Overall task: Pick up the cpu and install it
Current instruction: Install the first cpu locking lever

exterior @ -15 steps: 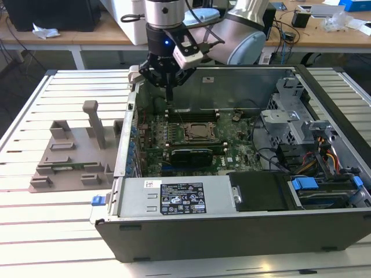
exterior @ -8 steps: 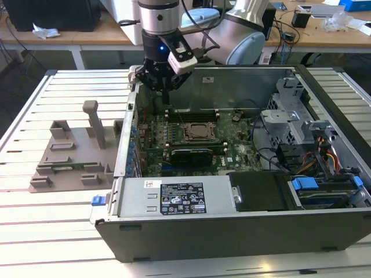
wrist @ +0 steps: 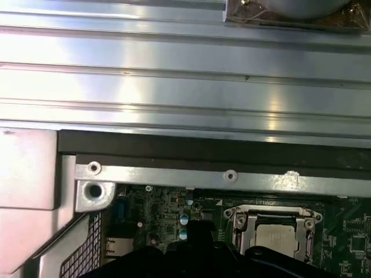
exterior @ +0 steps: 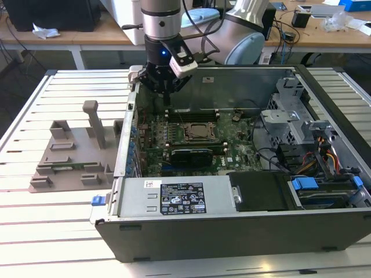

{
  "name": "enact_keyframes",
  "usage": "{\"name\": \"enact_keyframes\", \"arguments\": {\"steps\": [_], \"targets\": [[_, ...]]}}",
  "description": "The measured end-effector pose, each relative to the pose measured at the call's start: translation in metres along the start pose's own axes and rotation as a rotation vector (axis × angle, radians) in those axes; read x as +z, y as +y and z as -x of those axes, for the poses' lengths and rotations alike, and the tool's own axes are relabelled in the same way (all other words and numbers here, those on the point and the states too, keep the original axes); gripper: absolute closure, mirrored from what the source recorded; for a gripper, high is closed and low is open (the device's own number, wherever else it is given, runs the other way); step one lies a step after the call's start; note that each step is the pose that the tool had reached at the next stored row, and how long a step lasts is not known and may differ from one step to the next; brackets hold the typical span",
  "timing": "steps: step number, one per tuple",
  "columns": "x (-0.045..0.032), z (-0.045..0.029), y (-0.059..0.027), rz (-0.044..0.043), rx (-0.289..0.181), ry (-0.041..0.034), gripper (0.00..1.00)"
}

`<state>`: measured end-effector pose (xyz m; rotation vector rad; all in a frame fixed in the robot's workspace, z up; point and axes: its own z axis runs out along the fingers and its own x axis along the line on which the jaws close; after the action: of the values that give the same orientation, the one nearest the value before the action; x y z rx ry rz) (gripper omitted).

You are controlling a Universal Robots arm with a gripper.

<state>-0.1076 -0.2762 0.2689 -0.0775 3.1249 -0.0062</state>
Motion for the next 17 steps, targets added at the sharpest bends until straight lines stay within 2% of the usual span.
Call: {"name": "enact_keyframes", "arguments": {"steps": [3,7,11,15,17], "targets": [[0.0046,0.0056,0.0012,0.0002,0.0,0.0013,0.89],[0.0058,0.0122,0.0009,0.0002,0.0,0.0015,0.89],[0.0065,0.0241,0.0003,0.0002,0.0,0.0018,0.89],[0.007,0.0409,-0.0005,0.0004,0.0,0.0033,0.89],[0.0074,0.0519,-0.001,0.0004,0.0,0.0049,0.89]]}}
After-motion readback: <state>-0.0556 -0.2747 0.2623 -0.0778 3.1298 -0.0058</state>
